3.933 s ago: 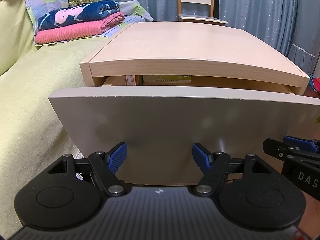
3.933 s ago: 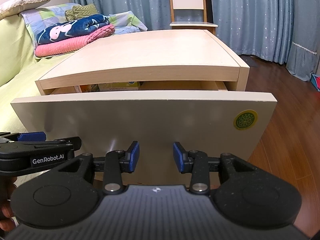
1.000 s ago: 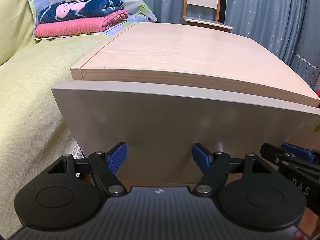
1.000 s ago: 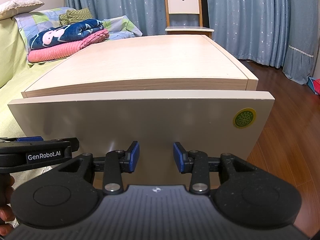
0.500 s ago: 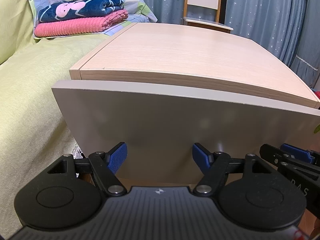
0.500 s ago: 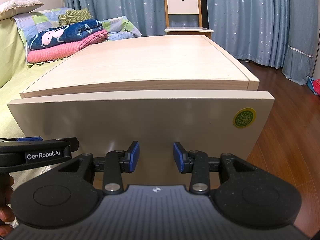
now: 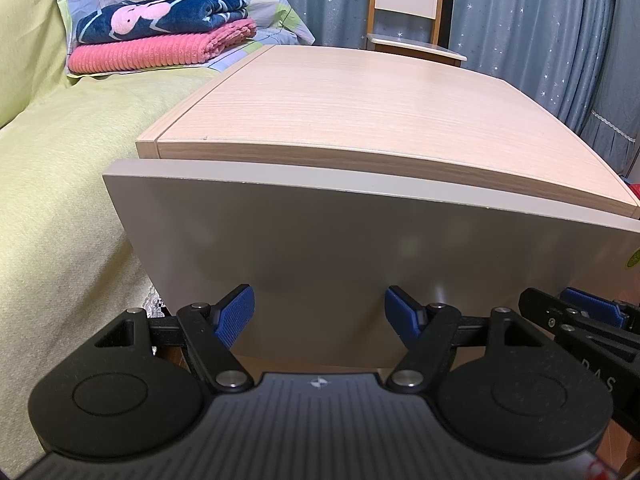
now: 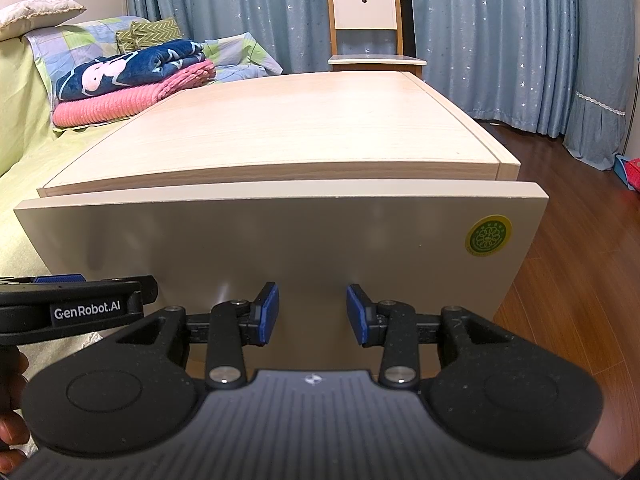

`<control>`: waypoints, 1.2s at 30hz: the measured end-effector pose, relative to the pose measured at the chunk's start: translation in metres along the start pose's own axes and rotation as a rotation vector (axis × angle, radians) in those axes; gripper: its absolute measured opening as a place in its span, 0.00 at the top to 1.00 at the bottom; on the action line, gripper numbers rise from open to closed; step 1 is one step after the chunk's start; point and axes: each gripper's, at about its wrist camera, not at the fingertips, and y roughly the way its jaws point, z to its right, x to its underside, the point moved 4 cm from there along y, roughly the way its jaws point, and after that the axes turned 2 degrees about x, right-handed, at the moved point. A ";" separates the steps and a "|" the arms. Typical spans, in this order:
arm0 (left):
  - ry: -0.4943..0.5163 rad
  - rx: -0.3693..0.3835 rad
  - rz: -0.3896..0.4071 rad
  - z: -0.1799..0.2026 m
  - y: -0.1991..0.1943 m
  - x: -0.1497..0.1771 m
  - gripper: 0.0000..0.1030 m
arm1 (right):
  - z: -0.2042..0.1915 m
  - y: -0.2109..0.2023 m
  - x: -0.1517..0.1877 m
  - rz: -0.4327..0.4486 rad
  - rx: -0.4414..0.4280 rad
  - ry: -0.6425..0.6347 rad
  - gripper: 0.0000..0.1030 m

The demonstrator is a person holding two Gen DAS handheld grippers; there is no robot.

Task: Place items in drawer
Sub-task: 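Press both grippers against the drawer front until it sits flush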

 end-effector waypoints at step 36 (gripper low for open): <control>-0.012 0.006 0.004 0.000 0.007 -0.004 0.29 | 0.006 -0.003 0.002 0.004 0.007 0.012 0.67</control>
